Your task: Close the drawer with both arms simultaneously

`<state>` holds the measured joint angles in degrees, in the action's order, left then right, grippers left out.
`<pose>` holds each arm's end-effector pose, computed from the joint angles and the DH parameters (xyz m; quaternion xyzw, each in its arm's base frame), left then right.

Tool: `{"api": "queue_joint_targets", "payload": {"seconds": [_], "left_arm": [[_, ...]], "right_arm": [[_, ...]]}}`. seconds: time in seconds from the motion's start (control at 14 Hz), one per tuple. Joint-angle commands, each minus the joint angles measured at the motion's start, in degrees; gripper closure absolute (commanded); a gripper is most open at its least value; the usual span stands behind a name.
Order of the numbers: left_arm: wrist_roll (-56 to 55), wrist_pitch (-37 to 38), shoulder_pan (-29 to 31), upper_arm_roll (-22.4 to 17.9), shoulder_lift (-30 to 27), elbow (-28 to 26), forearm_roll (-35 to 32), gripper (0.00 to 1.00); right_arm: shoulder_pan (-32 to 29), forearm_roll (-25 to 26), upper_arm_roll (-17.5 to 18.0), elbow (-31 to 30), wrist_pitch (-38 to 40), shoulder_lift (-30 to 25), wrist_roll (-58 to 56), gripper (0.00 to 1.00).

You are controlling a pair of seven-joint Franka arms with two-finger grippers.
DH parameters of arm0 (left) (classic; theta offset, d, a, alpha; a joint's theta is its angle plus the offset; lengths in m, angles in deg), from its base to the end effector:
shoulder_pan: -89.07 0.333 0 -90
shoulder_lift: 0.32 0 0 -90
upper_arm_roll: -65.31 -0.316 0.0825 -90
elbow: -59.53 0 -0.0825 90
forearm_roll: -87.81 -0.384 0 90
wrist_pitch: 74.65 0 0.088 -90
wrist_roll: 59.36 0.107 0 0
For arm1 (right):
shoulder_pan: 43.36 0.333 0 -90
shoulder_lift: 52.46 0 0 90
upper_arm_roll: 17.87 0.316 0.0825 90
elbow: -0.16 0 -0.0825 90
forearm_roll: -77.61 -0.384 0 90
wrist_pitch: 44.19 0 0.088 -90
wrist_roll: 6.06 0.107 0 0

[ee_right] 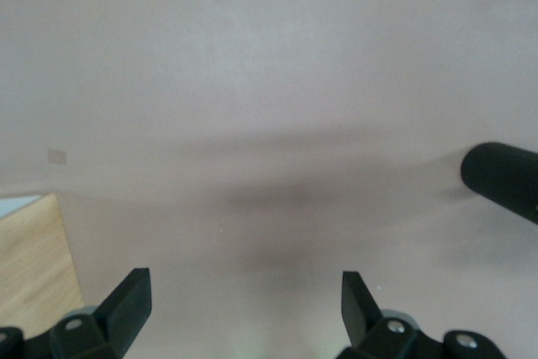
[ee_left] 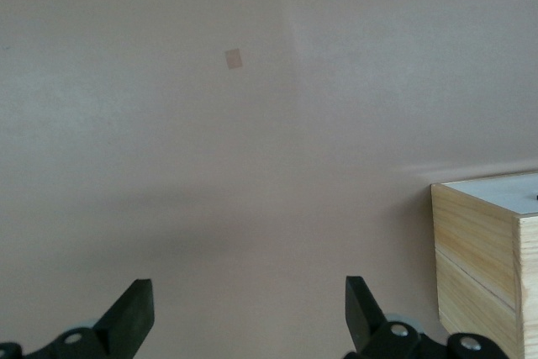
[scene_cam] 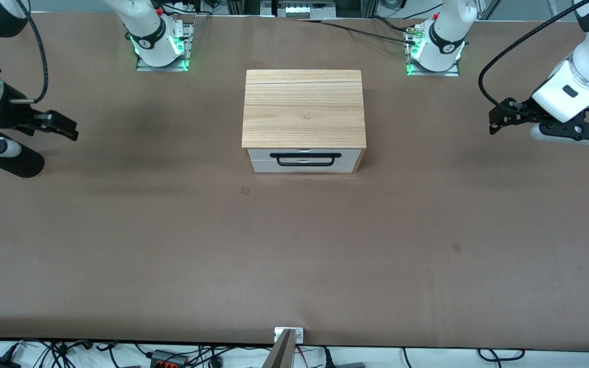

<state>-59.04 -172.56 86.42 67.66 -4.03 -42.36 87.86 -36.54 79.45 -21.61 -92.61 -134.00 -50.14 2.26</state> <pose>0.5391 -0.0478 0.5733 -0.9989 0.0463 0.0023 0.0010 0.5621 0.0275 0.5790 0.9978 -0.0450 -0.0441 0.0218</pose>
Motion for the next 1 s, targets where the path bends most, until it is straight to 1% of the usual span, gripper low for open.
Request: {"api": "queue_joint_targets", "payload": {"seconds": [0.0,0.07,0.14,0.29,0.71,0.93], "left_arm": [[-0.1,0.1,-0.2,0.2,-1.1,-0.8,-1.4,0.0],[0.2,0.2,-0.2,0.2,-1.0,-0.8,-1.4,0.0],[0.2,0.3,-0.7,0.3,-1.0,-0.8,-1.5,0.0],[0.2,0.4,-0.7,0.7,-1.1,-0.8,-1.5,0.0],[0.1,1.5,-0.7,0.8,-1.1,-0.6,-1.4,0.0],[0.1,3.4,-0.8,0.8,-0.1,1.4,-1.4,0.0]], "right_arm": [[-3.7,1.1,2.3,-4.1,-1.9,-3.2,-4.2,0.0],[-3.8,1.1,2.3,-4.0,-1.9,-3.1,-7.7,0.0],[-4.3,1.1,2.2,-3.7,-1.9,-2.9,-8.5,0.0],[-3.9,1.1,2.2,-3.0,-2.3,-1.2,-8.2,0.0],[-4.3,1.1,1.7,-1.5,-2.3,-1.0,-8.8,0.0],[-4.3,1.2,1.7,-1.2,-2.3,-1.0,-8.9,0.0]]}}
